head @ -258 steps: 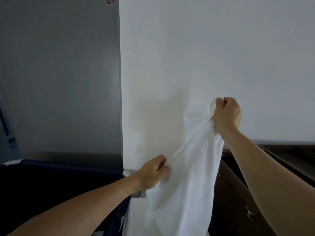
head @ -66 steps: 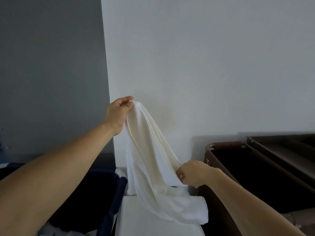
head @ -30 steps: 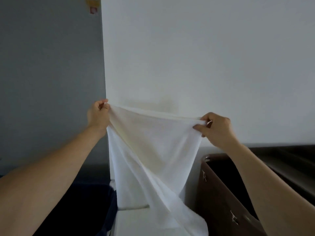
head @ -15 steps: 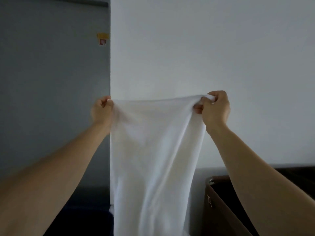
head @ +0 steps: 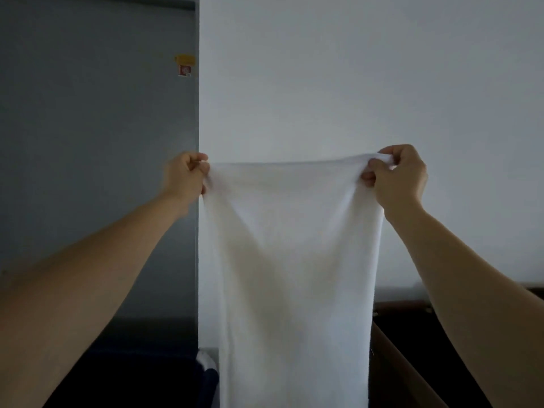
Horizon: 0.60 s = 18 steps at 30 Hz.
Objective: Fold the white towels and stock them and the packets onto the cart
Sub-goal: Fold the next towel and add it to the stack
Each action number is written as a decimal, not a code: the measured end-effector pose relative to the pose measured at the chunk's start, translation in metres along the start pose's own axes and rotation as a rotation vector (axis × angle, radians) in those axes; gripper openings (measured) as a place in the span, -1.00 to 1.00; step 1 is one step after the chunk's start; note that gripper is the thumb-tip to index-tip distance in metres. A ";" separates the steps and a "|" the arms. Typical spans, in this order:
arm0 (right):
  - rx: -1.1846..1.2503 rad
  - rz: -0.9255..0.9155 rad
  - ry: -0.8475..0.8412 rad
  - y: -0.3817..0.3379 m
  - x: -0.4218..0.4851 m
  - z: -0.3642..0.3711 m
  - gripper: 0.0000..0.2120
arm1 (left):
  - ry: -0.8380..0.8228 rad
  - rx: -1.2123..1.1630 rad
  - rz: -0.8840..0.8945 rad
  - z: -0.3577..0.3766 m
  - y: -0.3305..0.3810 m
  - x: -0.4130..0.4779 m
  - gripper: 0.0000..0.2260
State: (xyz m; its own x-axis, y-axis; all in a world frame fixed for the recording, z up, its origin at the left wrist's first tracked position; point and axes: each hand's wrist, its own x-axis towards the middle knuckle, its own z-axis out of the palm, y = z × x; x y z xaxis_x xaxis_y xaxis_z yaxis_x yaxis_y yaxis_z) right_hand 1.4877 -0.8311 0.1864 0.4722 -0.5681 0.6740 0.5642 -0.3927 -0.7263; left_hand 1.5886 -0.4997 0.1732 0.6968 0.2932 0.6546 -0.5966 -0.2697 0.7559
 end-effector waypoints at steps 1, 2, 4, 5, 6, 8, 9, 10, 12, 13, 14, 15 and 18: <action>0.001 -0.005 0.015 0.003 -0.001 -0.001 -0.75 | -0.017 -0.016 -0.050 0.001 -0.002 -0.003 -0.90; -0.003 -0.013 0.027 0.005 -0.001 -0.001 -0.75 | -0.029 -0.055 -0.118 0.001 0.000 -0.005 -0.93; -0.022 -0.014 0.026 0.008 0.000 -0.001 -0.76 | -0.063 -0.158 -0.272 0.000 0.005 -0.006 -0.86; -0.034 -0.007 0.018 0.010 0.000 -0.001 -0.76 | -0.087 -0.217 -0.327 -0.001 0.007 -0.007 -0.83; -0.042 0.003 0.010 0.013 0.001 -0.002 -0.76 | -0.104 -0.276 -0.357 -0.002 0.008 -0.008 -0.83; -0.083 0.023 -0.012 0.018 0.002 -0.004 -0.66 | -0.105 -0.398 -0.375 -0.002 0.007 -0.012 -0.84; -0.118 0.038 -0.033 0.019 0.003 -0.005 -0.61 | -0.091 -0.445 -0.369 -0.001 0.007 -0.015 -0.86; -0.162 0.052 -0.068 0.019 0.004 -0.006 -0.63 | -0.068 -0.469 -0.356 0.000 0.004 -0.018 -0.88; -0.232 0.092 -0.142 0.021 0.005 -0.007 -0.82 | -0.039 -0.486 -0.333 0.004 -0.003 -0.025 -0.90; -0.239 0.120 -0.184 0.024 0.003 -0.009 -0.88 | -0.042 -0.498 -0.332 0.005 -0.009 -0.030 -0.88; -0.226 0.149 -0.228 0.027 0.001 -0.010 -0.90 | -0.054 -0.499 -0.338 0.005 -0.017 -0.034 -0.85; -0.212 0.168 -0.271 0.033 -0.002 -0.012 -0.92 | -0.074 -0.480 -0.346 0.005 -0.026 -0.037 -0.79; -0.196 0.195 -0.384 0.049 -0.011 -0.017 -0.88 | -0.144 -0.362 -0.364 0.001 -0.050 -0.047 -0.57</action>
State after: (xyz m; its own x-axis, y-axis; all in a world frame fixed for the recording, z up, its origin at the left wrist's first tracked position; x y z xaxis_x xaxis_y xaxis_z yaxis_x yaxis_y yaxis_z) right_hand 1.4981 -0.8563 0.1411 0.7938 -0.3507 0.4968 0.3189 -0.4555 -0.8311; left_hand 1.5859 -0.5005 0.1042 0.9167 0.1728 0.3603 -0.3878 0.1675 0.9064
